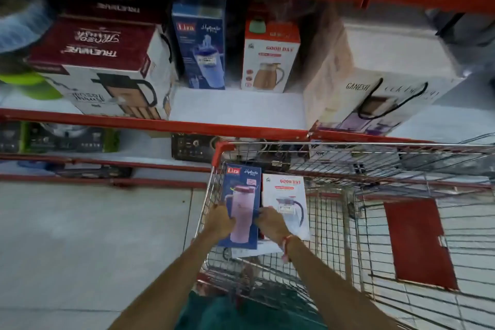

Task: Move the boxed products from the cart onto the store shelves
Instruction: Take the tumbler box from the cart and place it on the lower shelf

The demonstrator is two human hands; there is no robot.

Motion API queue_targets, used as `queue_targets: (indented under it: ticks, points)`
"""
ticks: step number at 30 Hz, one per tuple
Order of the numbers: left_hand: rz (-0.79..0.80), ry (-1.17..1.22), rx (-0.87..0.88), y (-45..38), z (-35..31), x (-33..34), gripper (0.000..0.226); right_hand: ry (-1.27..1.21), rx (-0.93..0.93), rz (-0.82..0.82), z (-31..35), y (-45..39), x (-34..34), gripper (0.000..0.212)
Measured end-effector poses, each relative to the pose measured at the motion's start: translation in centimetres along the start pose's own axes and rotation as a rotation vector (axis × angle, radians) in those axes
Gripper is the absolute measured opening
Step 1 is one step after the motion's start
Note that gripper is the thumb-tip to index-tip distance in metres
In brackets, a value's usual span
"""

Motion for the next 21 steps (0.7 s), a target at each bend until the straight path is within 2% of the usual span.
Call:
queue_targets:
  ticks: [2, 5, 9, 13, 17, 21]
  points:
    - [0.016, 0.089, -0.036, -0.7, 0.6, 0.6, 0.051, -0.091, 0.055, -0.050, -0.5, -0.4, 0.5, 0.030]
    - [0.027, 0.212, -0.173, -0.8, 1.3, 0.7, 0.046, -0.202, 0.112, -0.041, -0.7, -0.8, 1.7, 0.043]
    - [0.077, 0.164, -0.192, -0.6, 0.8, -0.8, 0.031, -0.252, 0.155, -0.029, -3.1, -3.7, 2.4, 0.053]
    - [0.123, 0.302, -0.138, 1.4, 0.3, -2.4, 0.030, -0.221, 0.075, -0.032, -0.6, -0.5, -1.5, 0.047]
    - [0.080, 0.536, -0.034, 5.3, -1.0, -4.5, 0.034, -0.365, -0.010, -0.043, 1.4, 4.5, -5.1, 0.037]
    - [-0.002, 0.504, 0.104, 8.0, -3.1, -6.7, 0.027, -0.412, -0.096, -0.085, 3.2, 7.7, -7.1, 0.035]
Point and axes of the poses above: each hand's wrist, its own y-axis away from the middle knuckle, its own x-axis out of the palm, z = x × y, the point moved 8 cm from there along -y, towards the middle knuckle, and after that the axes turned 7 degrees about z, right-handed, at the moved point
